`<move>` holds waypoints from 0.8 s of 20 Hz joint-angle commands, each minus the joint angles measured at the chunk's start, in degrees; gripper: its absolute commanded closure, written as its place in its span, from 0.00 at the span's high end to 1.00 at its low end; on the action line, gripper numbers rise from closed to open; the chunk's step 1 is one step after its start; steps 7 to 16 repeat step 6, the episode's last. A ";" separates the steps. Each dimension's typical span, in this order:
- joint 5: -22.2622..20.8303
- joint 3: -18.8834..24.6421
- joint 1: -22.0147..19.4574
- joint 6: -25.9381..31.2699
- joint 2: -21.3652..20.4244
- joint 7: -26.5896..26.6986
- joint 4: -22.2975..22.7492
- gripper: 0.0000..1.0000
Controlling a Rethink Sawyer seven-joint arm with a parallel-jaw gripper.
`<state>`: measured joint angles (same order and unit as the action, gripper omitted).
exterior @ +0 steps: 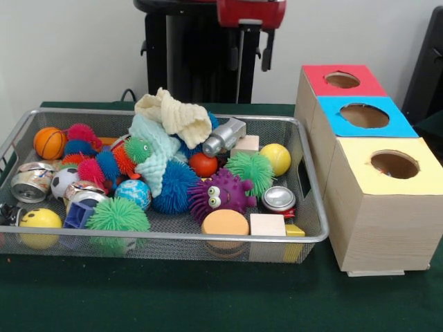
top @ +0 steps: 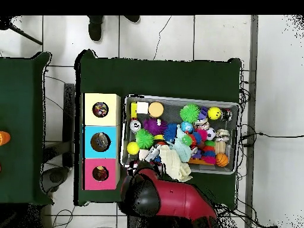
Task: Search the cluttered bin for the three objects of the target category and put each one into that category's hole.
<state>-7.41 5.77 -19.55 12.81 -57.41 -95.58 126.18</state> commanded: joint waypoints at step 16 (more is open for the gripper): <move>-6.30 10.47 -9.56 4.69 -1.90 4.53 -1.07 1.00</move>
